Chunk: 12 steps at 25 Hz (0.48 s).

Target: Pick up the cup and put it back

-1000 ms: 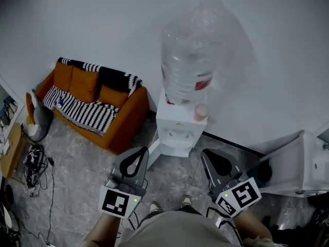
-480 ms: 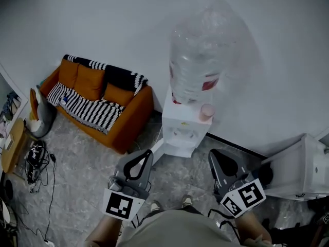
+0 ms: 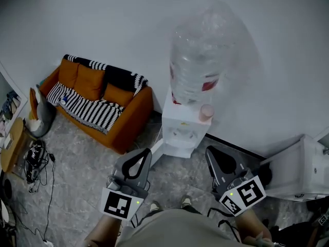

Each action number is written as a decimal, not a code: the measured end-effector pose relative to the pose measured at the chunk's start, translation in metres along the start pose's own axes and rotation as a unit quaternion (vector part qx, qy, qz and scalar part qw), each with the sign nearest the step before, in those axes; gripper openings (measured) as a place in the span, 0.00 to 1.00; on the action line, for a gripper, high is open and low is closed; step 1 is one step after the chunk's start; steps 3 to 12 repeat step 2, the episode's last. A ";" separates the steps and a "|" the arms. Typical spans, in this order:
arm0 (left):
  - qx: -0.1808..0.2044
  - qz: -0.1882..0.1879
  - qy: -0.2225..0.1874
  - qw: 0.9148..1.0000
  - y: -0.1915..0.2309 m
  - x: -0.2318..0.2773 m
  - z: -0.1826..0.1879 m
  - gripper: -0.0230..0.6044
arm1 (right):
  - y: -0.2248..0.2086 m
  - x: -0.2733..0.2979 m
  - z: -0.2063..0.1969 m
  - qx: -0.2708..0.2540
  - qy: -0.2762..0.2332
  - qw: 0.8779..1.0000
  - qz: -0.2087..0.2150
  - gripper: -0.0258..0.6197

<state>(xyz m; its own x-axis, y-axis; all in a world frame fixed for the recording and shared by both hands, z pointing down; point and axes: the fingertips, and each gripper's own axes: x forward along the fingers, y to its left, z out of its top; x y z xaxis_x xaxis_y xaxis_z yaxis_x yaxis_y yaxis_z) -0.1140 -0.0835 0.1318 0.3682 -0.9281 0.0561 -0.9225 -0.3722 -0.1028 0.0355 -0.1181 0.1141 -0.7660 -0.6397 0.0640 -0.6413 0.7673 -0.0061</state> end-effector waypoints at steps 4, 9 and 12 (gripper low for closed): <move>0.003 0.002 -0.002 1.000 0.002 -0.001 0.002 0.04 | 0.002 0.000 0.003 -0.003 -0.001 1.000 0.002 0.04; 0.003 0.002 -0.002 1.000 0.002 -0.001 0.002 0.04 | 0.002 0.000 0.003 -0.003 -0.001 1.000 0.002 0.04; 0.003 0.002 -0.002 1.000 0.002 -0.001 0.002 0.04 | 0.002 0.000 0.003 -0.003 -0.001 1.000 0.002 0.04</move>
